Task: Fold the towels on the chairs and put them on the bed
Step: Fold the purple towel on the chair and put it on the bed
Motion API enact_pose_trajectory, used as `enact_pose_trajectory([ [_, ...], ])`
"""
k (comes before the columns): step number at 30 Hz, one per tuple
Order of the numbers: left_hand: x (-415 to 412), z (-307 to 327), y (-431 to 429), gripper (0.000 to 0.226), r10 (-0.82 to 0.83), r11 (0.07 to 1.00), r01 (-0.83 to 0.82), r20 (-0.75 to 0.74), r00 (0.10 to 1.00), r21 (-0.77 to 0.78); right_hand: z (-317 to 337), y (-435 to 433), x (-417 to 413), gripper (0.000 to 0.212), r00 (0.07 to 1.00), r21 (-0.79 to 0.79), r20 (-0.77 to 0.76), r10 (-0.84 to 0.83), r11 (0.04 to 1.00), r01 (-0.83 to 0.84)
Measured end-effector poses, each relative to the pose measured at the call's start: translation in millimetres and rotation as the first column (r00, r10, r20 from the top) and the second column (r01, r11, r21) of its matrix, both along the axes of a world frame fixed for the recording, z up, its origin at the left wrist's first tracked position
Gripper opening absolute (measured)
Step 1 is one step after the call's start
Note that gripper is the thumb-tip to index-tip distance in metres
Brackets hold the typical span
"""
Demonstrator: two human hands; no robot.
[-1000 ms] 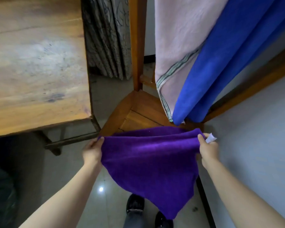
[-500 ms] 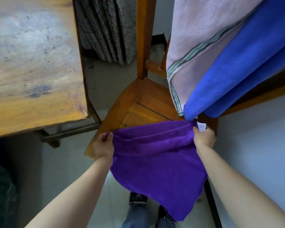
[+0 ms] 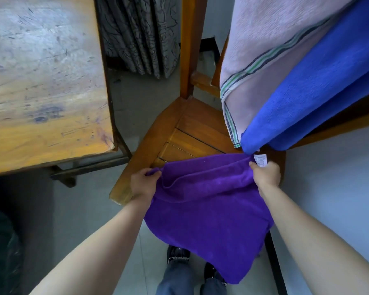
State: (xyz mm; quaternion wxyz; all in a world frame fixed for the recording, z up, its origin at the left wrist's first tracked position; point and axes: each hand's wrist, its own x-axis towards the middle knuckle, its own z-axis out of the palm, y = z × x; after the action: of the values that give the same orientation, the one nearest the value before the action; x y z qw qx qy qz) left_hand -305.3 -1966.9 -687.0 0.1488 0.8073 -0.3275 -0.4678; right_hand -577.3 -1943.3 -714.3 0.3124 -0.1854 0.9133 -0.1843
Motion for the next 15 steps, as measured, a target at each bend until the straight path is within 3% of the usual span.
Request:
enact_pose_trajectory([
  [5,-13,0,3,0.007,0.045,0.999,-0.045,0.064,0.997,-0.004,6,9,-3,0.027,0.987,-0.127,0.135,-0.086,0.986,0.104],
  [15,-20,18,18,0.010,0.220,0.976,-0.219,-0.074,0.973,0.014,28,25,-10,0.030,0.945,-0.235,0.283,-0.163,0.944,0.233],
])
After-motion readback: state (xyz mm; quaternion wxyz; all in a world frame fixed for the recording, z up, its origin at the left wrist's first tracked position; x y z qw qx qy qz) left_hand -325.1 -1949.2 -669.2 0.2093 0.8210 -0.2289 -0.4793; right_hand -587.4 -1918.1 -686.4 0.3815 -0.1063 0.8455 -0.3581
